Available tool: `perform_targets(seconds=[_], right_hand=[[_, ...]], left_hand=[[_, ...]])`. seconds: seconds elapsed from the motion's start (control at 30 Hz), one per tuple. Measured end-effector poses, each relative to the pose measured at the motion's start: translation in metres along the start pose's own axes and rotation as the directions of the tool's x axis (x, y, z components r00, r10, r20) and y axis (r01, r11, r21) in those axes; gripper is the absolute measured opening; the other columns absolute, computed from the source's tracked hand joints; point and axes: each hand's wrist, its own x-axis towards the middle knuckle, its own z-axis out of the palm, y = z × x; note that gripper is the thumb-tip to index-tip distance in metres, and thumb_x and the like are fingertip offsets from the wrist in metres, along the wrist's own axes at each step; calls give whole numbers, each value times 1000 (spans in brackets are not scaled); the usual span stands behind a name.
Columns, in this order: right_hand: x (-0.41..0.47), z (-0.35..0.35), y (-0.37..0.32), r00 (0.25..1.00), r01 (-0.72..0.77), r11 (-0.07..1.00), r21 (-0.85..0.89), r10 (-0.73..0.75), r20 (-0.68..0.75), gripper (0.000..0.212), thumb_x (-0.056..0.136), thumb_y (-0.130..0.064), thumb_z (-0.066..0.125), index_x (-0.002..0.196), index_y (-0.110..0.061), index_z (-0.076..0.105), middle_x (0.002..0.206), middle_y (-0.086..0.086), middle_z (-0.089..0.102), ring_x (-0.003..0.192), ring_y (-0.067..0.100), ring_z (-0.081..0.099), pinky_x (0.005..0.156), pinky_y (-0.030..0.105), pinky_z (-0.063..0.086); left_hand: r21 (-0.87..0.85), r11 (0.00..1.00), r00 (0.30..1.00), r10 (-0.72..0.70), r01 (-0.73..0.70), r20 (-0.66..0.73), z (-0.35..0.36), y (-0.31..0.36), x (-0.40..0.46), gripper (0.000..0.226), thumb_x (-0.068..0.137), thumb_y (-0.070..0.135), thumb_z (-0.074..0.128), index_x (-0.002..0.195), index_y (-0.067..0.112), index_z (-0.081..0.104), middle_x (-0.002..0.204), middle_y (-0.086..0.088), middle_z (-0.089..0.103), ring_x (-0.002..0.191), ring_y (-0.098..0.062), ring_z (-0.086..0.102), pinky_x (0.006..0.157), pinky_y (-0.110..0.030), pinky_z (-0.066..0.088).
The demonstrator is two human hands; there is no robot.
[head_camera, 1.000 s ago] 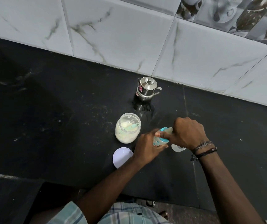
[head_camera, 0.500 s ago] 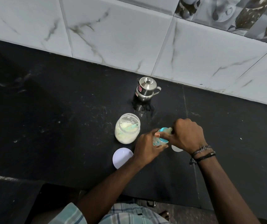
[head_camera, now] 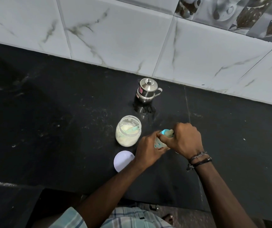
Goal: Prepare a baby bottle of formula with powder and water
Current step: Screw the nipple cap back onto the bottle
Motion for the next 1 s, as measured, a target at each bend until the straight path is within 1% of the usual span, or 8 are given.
perform_targets(seconds=[0.1, 0.27, 0.37, 0.47, 0.57, 0.7, 0.77, 1.0], right_hand=[[-1, 0, -3, 999, -22, 999, -27, 21, -31, 63, 70, -67, 67, 55, -21, 28, 54, -8, 28, 52, 20, 38, 45, 24, 14], [-5, 4, -10, 991, -109, 992, -67, 104, -81, 59, 75, -71, 61, 65, -15, 44, 60, -1, 41, 56, 24, 44, 48, 27, 23], [-9, 1, -5, 999, -18, 998, -65, 16, -36, 58, 79, -73, 55, 89, -16, 60, 81, 4, 66, 74, 28, 64, 55, 30, 38], [-8, -9, 8, 985, 126, 988, 90, -135, 104, 50, 81, -61, 63, 115, -25, 60, 102, -2, 72, 92, 24, 68, 71, 36, 54], [-6, -8, 16, 981, 157, 979, 128, -170, 98, 38, 78, -57, 67, 93, -23, 61, 84, -4, 69, 77, 21, 65, 62, 34, 50], [-7, -1, 16, 995, 93, 981, 172, -96, 9, 46, 68, -54, 74, 62, -32, 34, 54, -13, 42, 48, 11, 42, 45, 24, 25], [-9, 6, 14, 998, 53, 981, 189, -46, -45, 49, 65, -57, 72, 60, -32, 29, 52, -16, 37, 45, 5, 37, 43, 21, 21], [-13, 28, 8, 982, -73, 978, 194, 105, -159, 50, 62, -67, 61, 69, -21, 43, 61, 5, 63, 54, 30, 58, 49, 27, 34]], left_hand=[[-3, 1000, 1000, 2, -2, -6, 0, 0, -1, 57, 72, 26, 86, 123, 13, 66, 108, -4, 75, 98, -21, 71, 86, -40, 56], [25, 1000, 1000, 8, -8, -15, 1, -3, -2, 51, 73, 26, 85, 117, 12, 66, 106, -4, 75, 96, -20, 71, 83, -38, 57], [22, 1000, 1000, 1, -1, 7, 0, -3, -1, 56, 73, 24, 84, 124, 14, 64, 111, -4, 74, 100, -21, 70, 86, -39, 57], [-7, 1000, 1000, 4, -4, 21, -1, -2, 0, 61, 73, 27, 84, 129, 17, 63, 113, -2, 74, 102, -19, 70, 89, -38, 56], [2, 1000, 1000, 17, -17, 4, -1, -3, -1, 62, 72, 30, 84, 129, 18, 63, 111, -1, 75, 100, -19, 71, 87, -36, 56], [4, 1000, 999, 29, -29, -15, -1, -2, -2, 60, 73, 27, 84, 128, 17, 64, 110, -2, 75, 99, -20, 71, 86, -36, 56], [-5, 999, 999, 33, -34, -18, 0, -2, -3, 58, 73, 23, 83, 127, 14, 64, 109, -3, 75, 98, -20, 72, 85, -37, 57], [18, 999, 999, 31, -30, -43, 2, -1, -5, 55, 76, 19, 82, 127, 11, 64, 108, -7, 75, 97, -26, 72, 84, -39, 56]])
